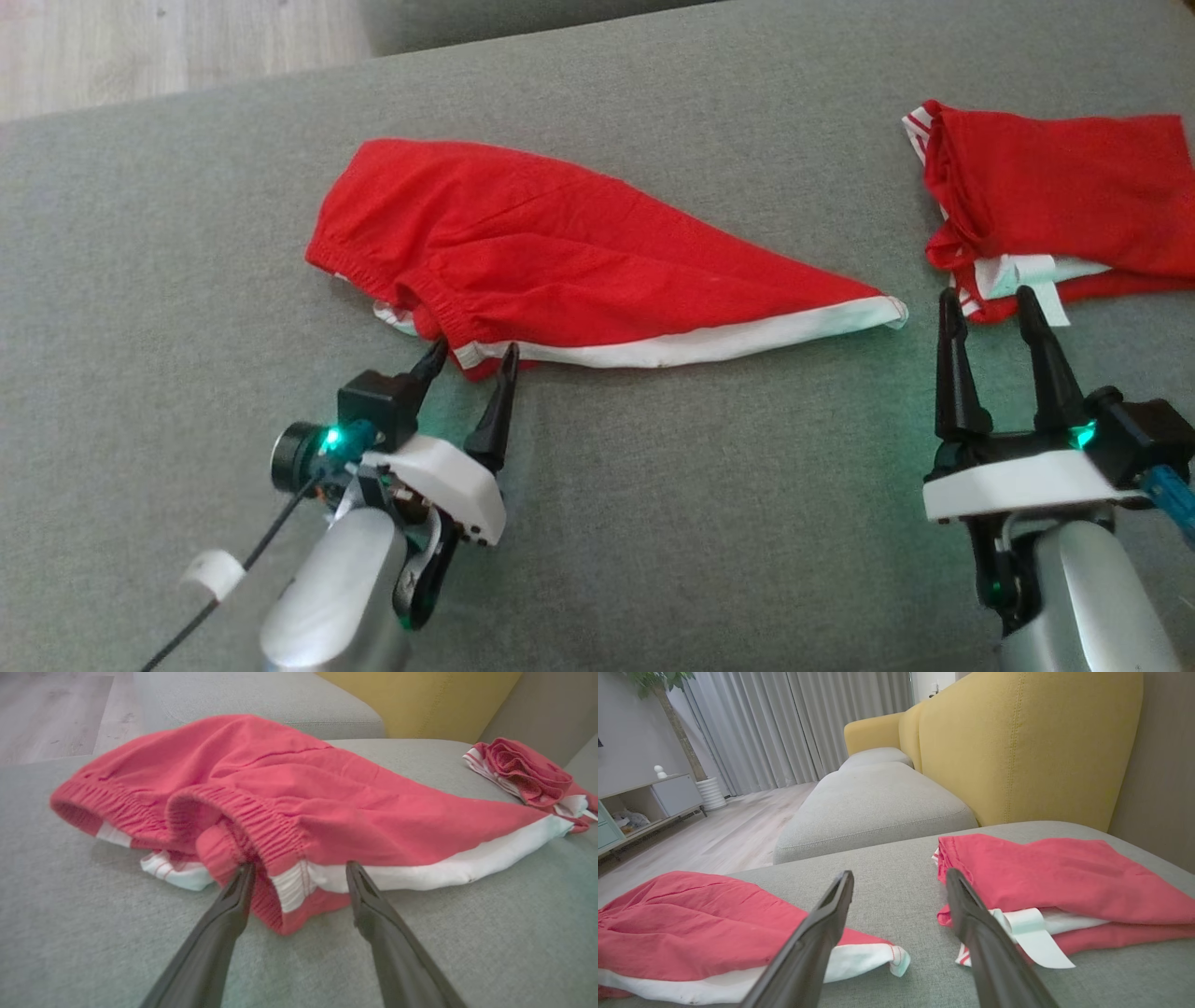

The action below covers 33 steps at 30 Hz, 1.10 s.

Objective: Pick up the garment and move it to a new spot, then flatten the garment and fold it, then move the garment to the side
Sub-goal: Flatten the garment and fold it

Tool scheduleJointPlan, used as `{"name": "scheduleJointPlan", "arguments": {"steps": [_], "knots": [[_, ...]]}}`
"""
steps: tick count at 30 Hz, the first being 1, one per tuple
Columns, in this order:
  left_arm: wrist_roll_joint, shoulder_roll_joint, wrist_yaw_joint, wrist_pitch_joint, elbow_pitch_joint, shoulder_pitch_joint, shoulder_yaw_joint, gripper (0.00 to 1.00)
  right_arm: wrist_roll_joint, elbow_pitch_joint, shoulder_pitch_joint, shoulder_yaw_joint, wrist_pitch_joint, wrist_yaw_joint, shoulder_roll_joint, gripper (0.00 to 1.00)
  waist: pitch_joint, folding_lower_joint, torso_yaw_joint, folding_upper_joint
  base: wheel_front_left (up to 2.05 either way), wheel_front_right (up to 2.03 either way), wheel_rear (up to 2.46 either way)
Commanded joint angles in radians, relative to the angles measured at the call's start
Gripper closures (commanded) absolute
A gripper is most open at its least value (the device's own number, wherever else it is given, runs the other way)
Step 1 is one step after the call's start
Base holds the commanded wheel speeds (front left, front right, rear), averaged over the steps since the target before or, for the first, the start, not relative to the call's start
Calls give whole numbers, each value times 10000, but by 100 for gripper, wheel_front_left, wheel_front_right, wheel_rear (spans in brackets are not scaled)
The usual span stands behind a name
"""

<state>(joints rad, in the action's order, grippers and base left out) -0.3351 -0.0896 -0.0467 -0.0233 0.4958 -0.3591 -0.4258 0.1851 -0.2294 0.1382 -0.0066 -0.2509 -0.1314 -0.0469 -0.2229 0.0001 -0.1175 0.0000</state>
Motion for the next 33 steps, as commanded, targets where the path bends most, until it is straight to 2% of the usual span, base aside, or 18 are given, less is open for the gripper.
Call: {"name": "scheduleJointPlan", "arguments": {"steps": [1, 2, 3, 4, 5, 11, 16, 22, 33], "knots": [[-135, -200, -90, -34, -260, -449, 219, 0, 57, 263, 375, 198, -108, 7, -34, 0, -47, -1, -38, 0, 0, 0, 0], [-153, -216, -113, -41, -241, -477, 215, 3, 55, 257, 376, 189, -108, 7, -34, 0, -63, -1, -51, 0, 0, 0, 0], [-169, -233, -131, -49, -221, -500, 210, 50, 52, 249, 378, 182, -108, 7, -34, 0, -70, -1, -59, 0, 0, 0, 0], [-184, -247, -161, -48, -202, -520, 192, 91, 49, 237, 377, 173, -108, 7, -34, 0, -72, -1, -60, 0, 0, 0, 0], [-195, -263, -196, -45, -188, -539, 162, 100, 45, 224, 376, 160, -108, 7, -34, 0, -70, -1, -54, 0, 0, 0, 0], [-247, -293, -270, -168, -294, -536, 54, 100, -44, -117, 332, 131, -108, 7, -34, 0, 111, -1, 168, 0, 0, 0, 0], [-228, -428, -317, -152, -689, -414, -82, 100, -339, -1375, 349, 331, 65, 7, -33, 0, 380, -1, 509, 0, 0, 0, 0], [-288, -661, -243, -45, -1394, -33, -100, 100, -480, -2549, 515, 503, 548, 7, -33, 0, 669, -1, 787, 0, 0, 0, 0], [-321, -805, -37, 279, -2166, 447, -264, 100, -631, -3587, 965, 968, 943, 7, -33, 0, 793, -1, 885, 0, 0, 0, 0]]}}
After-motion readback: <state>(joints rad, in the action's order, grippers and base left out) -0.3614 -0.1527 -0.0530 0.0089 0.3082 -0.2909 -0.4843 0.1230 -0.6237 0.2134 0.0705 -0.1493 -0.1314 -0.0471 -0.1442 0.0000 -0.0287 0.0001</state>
